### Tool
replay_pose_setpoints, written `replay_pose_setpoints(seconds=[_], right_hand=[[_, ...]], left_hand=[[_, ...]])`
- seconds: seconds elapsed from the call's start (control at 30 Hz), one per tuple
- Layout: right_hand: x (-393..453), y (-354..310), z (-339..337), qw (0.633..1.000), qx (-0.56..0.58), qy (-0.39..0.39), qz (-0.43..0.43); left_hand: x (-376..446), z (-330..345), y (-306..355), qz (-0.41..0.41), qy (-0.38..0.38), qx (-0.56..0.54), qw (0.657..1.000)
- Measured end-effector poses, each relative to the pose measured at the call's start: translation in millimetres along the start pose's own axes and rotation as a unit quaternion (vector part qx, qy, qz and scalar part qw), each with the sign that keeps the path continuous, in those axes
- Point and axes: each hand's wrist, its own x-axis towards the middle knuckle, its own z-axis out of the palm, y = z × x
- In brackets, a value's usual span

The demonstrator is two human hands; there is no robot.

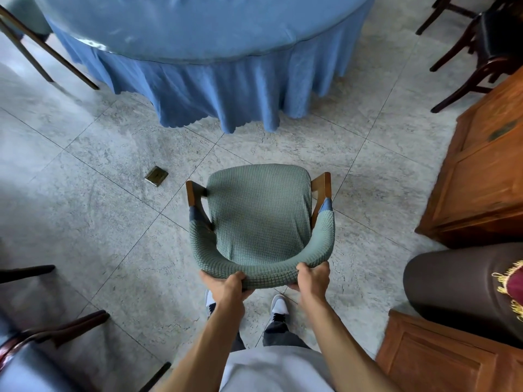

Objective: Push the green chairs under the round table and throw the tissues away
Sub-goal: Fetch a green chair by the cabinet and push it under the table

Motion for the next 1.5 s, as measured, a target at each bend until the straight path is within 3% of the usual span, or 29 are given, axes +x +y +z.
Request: replay_pose_setpoints(seconds=[0.13, 0.63, 0.87, 1.27, 1.5], right_hand=[[9, 4, -6, 1.0, -0.008, -0.005, -0.006], [2, 9, -22, 0.989, 0.116, -0.061, 0.061], [2, 12, -35, 0.961, 0.203, -0.157, 0.1], [5, 8, -32, 0.967, 0.203, -0.138, 0.066], [9, 2, -33, 0.967, 0.194, -0.154, 0.051]], left_hand=[[-52, 8, 10, 0.038, 0.007, -0.012, 0.999], [-51, -5, -5, 0.037, -0.042, -0.028, 0.998], [-49, -13, -8, 0.02, -0.11, -0.066, 0.992], [-57, -17, -12, 0.088, -0.14, -0.078, 0.983], [-56, -10, -6, 0.06, -0.123, -0.1, 0.986]])
